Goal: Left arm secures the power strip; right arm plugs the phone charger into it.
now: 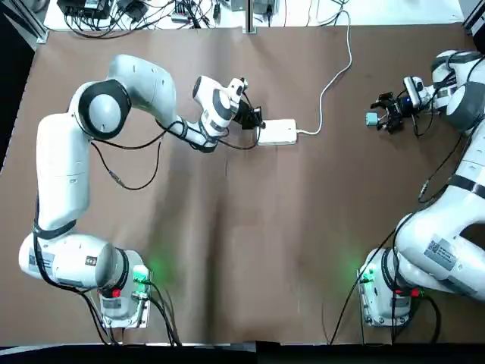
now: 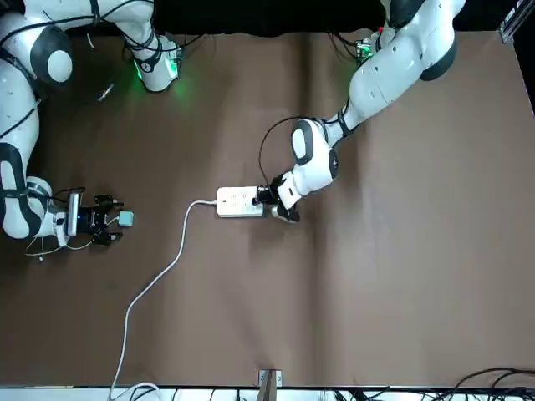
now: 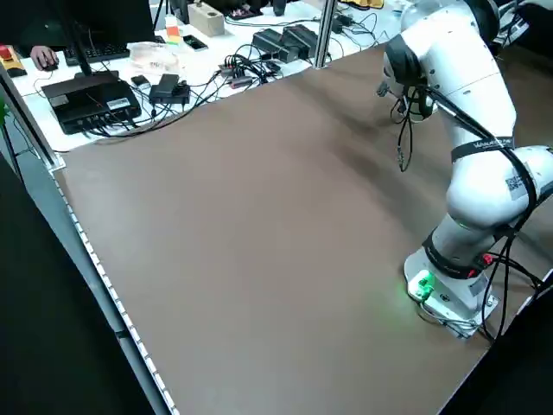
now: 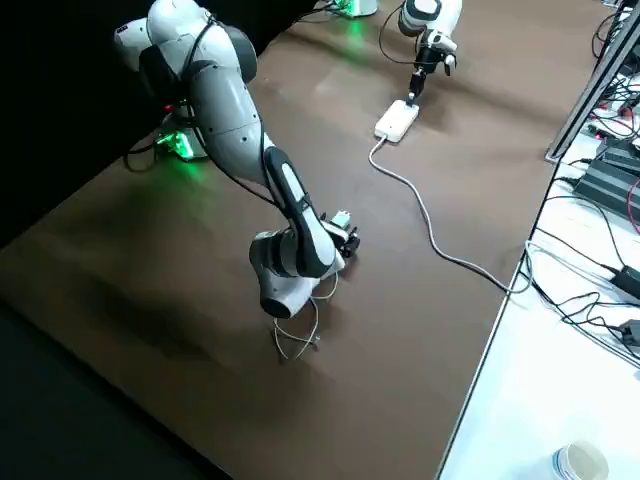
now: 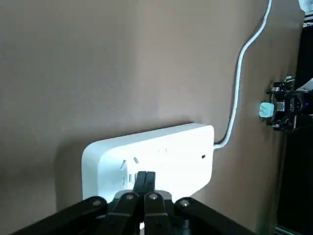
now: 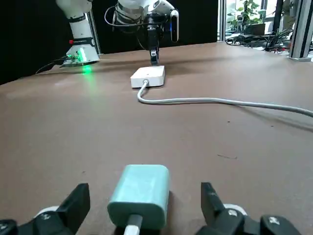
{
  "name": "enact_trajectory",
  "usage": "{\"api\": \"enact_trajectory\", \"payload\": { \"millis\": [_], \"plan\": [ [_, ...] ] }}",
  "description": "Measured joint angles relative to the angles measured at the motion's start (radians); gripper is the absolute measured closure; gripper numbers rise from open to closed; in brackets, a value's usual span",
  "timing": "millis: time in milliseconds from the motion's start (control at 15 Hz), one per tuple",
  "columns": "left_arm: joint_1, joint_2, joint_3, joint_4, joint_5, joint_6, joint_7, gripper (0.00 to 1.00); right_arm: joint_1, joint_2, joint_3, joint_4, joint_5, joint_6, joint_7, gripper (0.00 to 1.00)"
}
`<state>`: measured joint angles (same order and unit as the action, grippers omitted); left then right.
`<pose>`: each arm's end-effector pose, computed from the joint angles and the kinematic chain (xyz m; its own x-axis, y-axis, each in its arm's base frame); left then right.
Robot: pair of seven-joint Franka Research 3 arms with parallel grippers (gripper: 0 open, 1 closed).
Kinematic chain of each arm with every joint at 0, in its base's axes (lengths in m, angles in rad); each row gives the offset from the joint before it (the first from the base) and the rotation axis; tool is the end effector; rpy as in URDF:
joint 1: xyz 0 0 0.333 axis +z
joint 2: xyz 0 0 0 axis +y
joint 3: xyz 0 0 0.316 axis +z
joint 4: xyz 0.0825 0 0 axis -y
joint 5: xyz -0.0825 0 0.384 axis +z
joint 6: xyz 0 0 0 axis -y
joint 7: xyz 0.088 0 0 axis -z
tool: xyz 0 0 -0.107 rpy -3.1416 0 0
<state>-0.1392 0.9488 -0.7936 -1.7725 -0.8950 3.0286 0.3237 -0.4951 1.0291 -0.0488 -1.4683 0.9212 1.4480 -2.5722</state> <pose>0.4888 -0.4577 0.1575 0.9991 0.0434 -0.0003 0.0285 -0.6514 0.7582 0.5596 -0.2262 0.0626 0.0463 0.3008 0.9526 0.9946 0.0750 -0.0720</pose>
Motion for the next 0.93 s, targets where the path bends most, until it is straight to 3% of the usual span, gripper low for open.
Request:
{"api": "enact_trajectory", "payload": {
  "millis": [467, 933],
  "plan": [
    [0.004, 0.000, -0.006, -0.009, 0.000, 0.004, 0.013, 0.99, 0.000, 0.011, 0.000, 0.000, 0.001, 0.000, -0.012, 0.01],
    [0.003, 0.000, -0.007, -0.013, 0.000, 0.007, 0.020, 0.99, -0.001, 0.012, 0.000, 0.001, 0.002, -0.001, -0.013, 0.14]
  ]
}}
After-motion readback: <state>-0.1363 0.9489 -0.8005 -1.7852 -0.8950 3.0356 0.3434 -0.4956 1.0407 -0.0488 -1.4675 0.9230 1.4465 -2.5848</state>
